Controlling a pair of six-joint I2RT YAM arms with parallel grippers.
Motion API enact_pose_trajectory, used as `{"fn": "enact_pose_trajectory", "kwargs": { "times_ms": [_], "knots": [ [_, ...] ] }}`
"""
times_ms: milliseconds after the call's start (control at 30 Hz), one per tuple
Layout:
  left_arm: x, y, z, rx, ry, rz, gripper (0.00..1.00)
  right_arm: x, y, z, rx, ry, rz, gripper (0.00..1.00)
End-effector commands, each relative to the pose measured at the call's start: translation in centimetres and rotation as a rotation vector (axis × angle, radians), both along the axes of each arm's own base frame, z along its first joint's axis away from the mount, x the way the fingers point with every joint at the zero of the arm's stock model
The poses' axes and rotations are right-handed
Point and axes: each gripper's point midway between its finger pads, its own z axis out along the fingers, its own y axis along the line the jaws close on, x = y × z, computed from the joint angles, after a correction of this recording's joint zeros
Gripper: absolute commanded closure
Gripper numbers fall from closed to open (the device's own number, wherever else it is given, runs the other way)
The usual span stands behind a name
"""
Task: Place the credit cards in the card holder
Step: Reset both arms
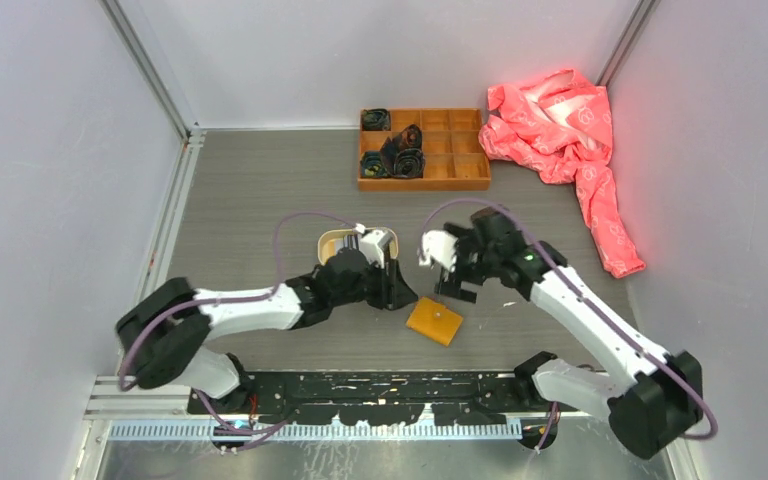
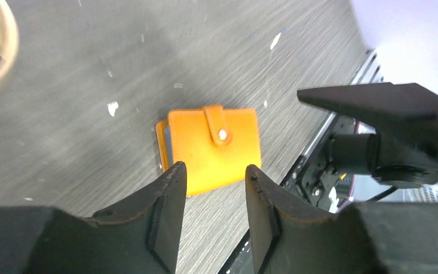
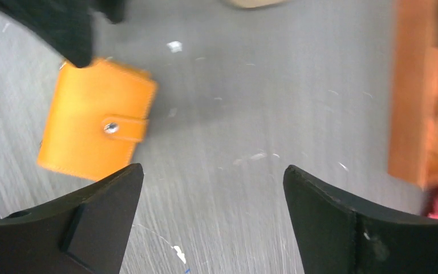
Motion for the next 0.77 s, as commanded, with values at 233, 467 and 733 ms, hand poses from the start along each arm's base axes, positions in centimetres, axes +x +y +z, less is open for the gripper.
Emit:
{"fn": "enact_pose_trajectory", "kwargs": {
  "times_ms": [233, 467, 733],
  "knots": [
    [1.7, 10.1, 15.2, -0.050, -0.474, 0.183, 0.04, 8.0, -5.9, 20.1, 0.586, -0.200, -0.946, 0.00],
    [-1.1, 15.1, 20.9, -0.102, -0.530, 0.220, 0.02, 7.5, -5.8, 25.8, 0.878, -0.107, -1.141, 0.01],
    [-3.3, 16.6, 21.5, -0.125, -0.501, 0.190, 0.03, 5.1, -4.6, 27.2, 0.866, -0.048, -1.026, 0.00]
  ]
}}
